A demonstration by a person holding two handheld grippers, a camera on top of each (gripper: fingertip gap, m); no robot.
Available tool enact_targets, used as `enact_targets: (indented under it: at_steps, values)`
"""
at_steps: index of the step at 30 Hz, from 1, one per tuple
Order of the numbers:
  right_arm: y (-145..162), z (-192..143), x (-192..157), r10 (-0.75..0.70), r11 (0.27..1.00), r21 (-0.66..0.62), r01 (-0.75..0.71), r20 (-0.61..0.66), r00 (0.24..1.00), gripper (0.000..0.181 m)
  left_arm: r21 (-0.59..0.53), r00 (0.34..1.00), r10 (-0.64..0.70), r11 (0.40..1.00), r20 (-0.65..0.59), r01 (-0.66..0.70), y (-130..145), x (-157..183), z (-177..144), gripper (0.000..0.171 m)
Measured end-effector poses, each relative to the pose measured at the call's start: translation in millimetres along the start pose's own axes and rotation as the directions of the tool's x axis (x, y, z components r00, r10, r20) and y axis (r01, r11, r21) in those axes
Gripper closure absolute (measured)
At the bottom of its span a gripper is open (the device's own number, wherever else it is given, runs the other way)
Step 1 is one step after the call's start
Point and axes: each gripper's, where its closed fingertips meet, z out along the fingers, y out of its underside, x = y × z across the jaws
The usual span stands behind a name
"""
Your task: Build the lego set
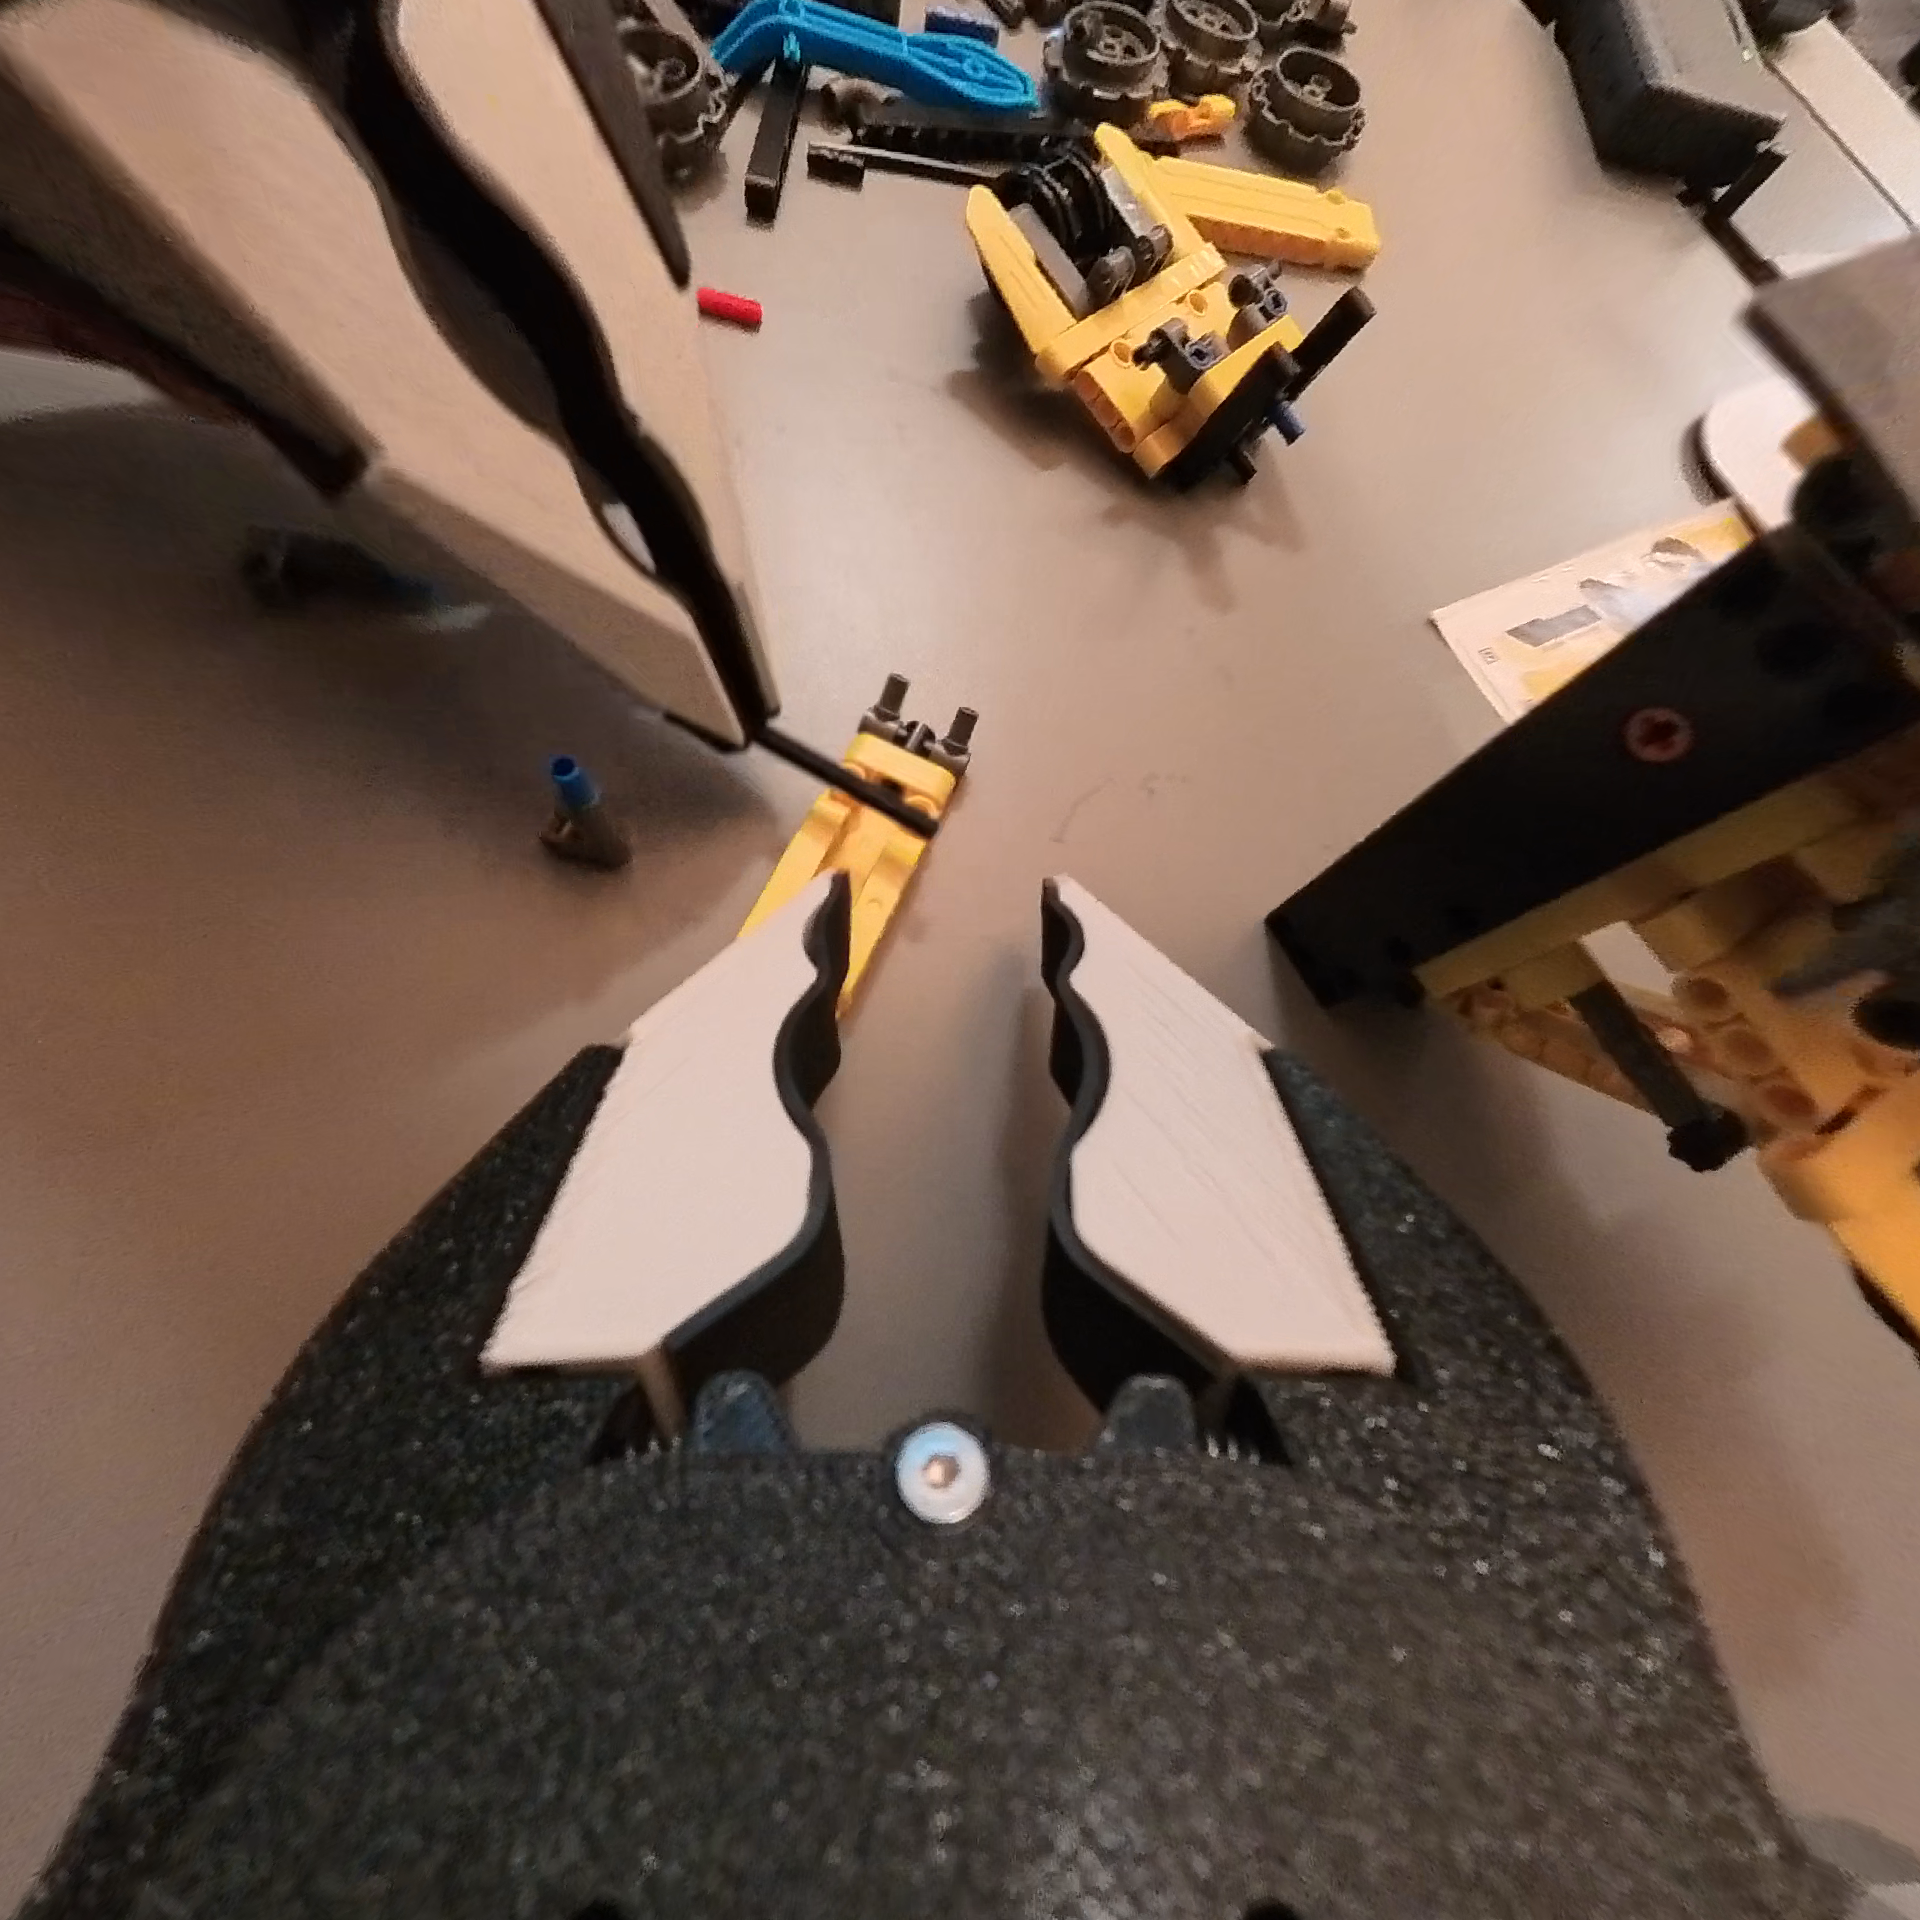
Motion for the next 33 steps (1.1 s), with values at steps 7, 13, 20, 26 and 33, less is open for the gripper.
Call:
enact_targets:
  at_steps: [7,13,20,26,33]
  values:
    - [-1.6,-7.0,8.1,0.095,0.995,0.037,-0.096,0.029,0.995,0.143,-0.021,1.0,-0.002,1.0,0.003,0.002,-0.6,0.6,8.0,0.171]
    - [-0.9,-7.5,9.2,0.101,0.994,0.036,-0.102,0.028,0.995,0.142,-0.013,1.0,-0.014,1.0,-0.002,0.014,-1.6,-0.7,8.6,0.171]
    - [-0.3,-6.9,8.5,0.095,0.995,0.03,-0.095,0.027,0.995,0.142,-0.009,1.0,-0.019,1.0,-0.008,0.019,-1.1,-1.1,9.5,0.171]
    - [0.2,-6.9,8.3,0.093,0.995,0.028,-0.094,0.027,0.995,0.142,-0.004,1.0,-0.018,1.0,-0.01,0.018,-2.0,-1.2,9.0,0.171]
    - [0.4,-6.7,8.3,0.092,0.995,0.027,-0.093,0.027,0.995,0.142,-0.003,1.0,-0.021,1.0,-0.008,0.021,-1.4,-2.0,8.3,0.171]
